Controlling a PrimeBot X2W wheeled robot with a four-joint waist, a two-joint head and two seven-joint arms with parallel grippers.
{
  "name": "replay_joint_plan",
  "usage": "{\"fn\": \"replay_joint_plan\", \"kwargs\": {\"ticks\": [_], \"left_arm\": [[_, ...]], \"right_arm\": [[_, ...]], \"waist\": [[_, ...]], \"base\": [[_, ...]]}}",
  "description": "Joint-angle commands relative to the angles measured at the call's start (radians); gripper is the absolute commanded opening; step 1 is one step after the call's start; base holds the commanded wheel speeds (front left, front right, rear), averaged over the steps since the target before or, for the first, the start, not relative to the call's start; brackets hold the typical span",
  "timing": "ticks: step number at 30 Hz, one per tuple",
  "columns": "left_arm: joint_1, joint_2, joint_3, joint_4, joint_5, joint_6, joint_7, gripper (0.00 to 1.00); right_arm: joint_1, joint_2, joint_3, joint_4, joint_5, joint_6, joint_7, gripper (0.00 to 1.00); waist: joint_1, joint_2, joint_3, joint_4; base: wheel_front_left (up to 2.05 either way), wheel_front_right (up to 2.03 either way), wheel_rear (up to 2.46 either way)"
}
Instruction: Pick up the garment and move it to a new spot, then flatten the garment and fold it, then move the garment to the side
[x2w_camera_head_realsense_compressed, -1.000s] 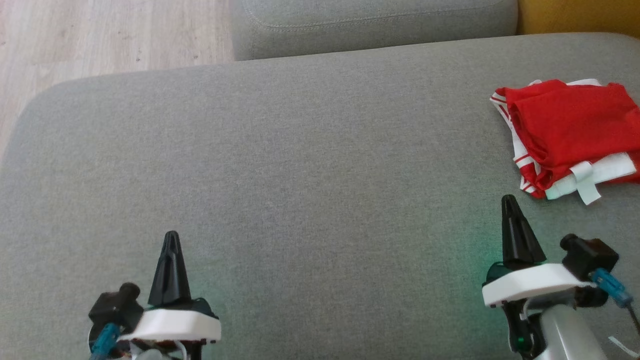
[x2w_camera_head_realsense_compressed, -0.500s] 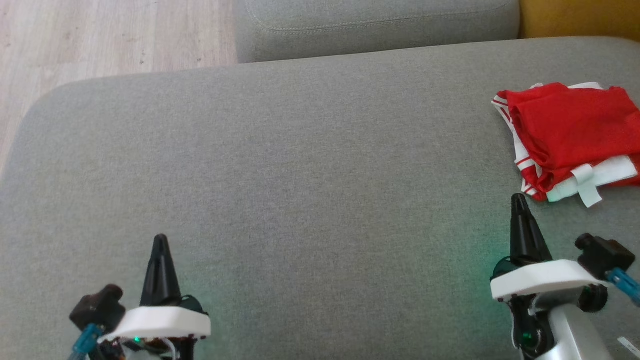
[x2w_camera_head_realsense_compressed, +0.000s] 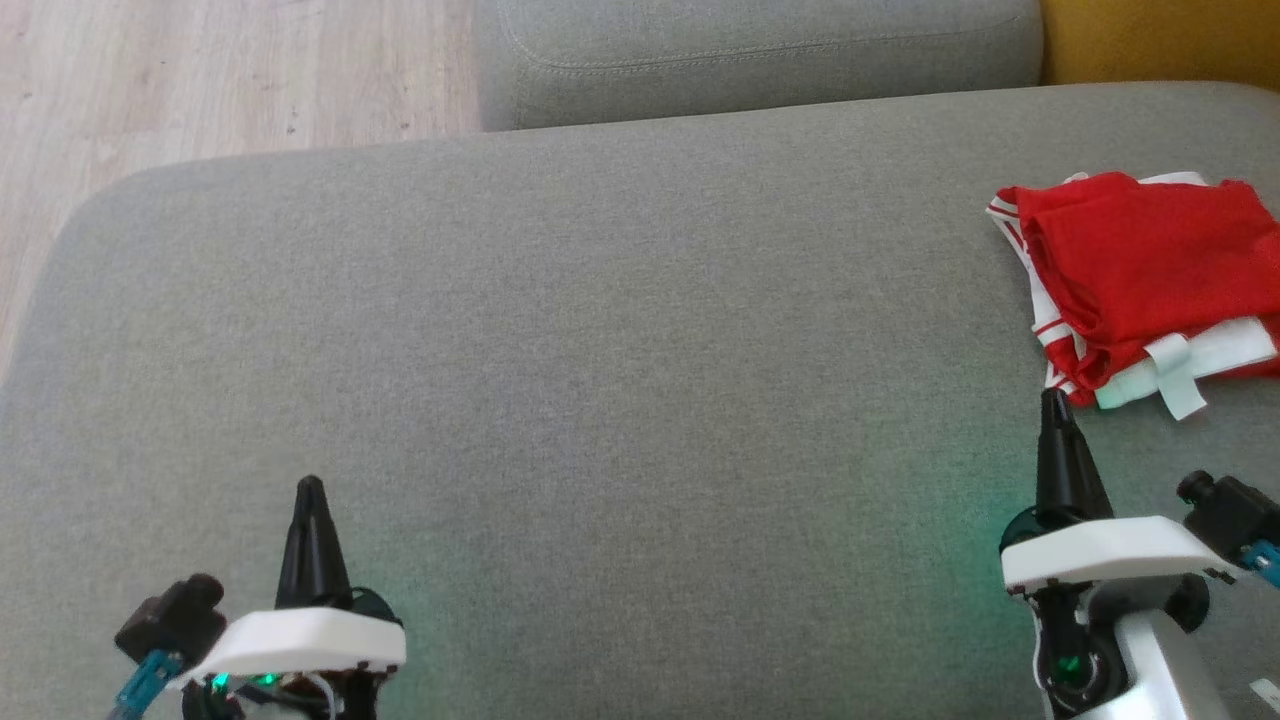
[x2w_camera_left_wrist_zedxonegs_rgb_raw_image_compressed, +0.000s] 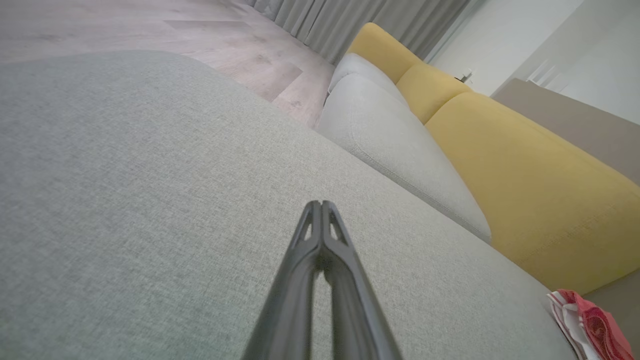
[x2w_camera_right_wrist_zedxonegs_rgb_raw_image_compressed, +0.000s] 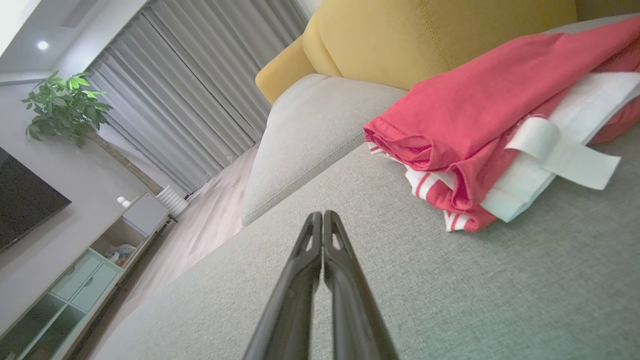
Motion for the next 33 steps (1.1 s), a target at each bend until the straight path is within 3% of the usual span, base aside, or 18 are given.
{"fn": "replay_joint_plan", "kwargs": {"ticks": [1,33], "left_arm": [[-0.044,0.001,0.03,-0.032,-0.027,-0.011,0.006,0.0],[-0.055,0.001,0.09,-0.038,-0.339,-0.043,0.098,0.0]], "right_arm": [[-0.029,-0.012,-0.003,-0.041,0.033,0.0,0.011,0.0],[-0.017,-0.016,-0.036,-0.069,0.371,-0.001,0.098,0.0]], "waist": [[0.0,0.0,-0.001,0.001],[0.0,0.0,-0.02,0.014]], "base": [[0.0,0.0,0.0],[0.0,0.0,0.0]]}}
